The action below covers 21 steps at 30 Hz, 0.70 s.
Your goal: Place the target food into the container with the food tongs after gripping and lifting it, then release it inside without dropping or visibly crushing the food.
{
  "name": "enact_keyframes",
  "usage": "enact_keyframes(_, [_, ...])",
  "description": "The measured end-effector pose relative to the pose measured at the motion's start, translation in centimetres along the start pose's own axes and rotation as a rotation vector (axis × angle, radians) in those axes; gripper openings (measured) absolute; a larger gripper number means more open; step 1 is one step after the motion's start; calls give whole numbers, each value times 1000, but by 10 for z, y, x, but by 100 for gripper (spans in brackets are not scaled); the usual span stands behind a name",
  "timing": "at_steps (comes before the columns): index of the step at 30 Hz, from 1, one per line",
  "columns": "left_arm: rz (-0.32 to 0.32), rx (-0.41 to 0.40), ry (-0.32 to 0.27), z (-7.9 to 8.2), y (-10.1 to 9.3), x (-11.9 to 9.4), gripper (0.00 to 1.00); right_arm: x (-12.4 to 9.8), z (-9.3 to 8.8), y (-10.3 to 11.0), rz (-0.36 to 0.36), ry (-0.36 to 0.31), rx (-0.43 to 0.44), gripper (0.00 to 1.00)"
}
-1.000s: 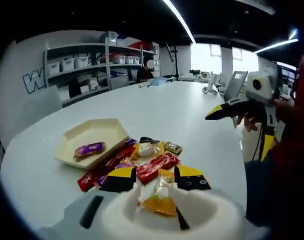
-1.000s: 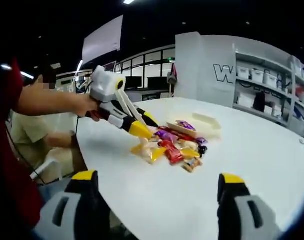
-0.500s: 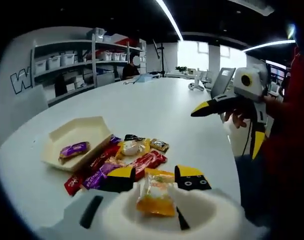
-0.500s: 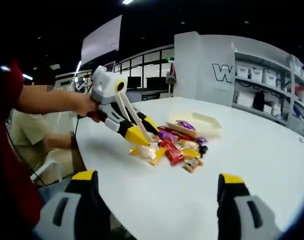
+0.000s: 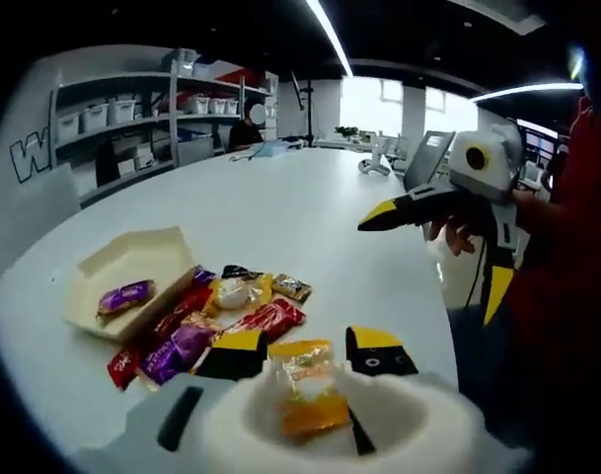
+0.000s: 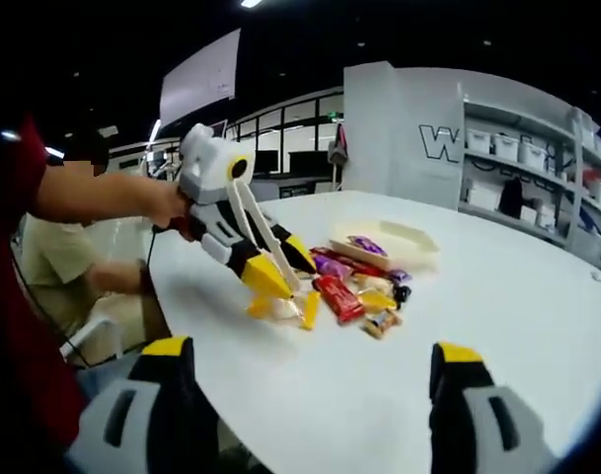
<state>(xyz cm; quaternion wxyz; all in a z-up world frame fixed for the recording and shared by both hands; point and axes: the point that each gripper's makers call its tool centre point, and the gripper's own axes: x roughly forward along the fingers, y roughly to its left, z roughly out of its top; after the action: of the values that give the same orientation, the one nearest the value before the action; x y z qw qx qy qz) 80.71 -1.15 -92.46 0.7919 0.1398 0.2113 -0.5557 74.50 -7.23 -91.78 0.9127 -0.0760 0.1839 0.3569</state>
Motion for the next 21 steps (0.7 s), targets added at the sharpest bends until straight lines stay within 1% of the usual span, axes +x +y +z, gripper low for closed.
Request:
enact_keyframes(4, [-7, -11, 8, -2, -6, 1, 30, 0, -1, 0, -2, 3, -3, 99])
enact_keyframes(8, [-6, -23, 1, -5, -10, 3, 30, 0, -3, 3, 3, 10, -11, 99])
enact_keyframes(10, [-5, -41, -3, -7, -10, 4, 30, 0, -4, 4, 4, 15, -13, 99])
enact_keyframes(16, [2, -137, -48, -9, -10, 5, 28, -2, -4, 4, 2, 10, -11, 99])
enact_keyframes(18, [10, -136, -54, -9, -9, 4, 27, -2, -3, 4, 2, 7, -12, 99])
enact_keyframes(19, [17, -154, -63, -9, -9, 3, 27, -2, -3, 4, 2, 7, -12, 99])
enact_keyframes(21, [25, -171, -63, -9, -8, 2, 26, -2, -2, 5, 3, 7, -15, 99])
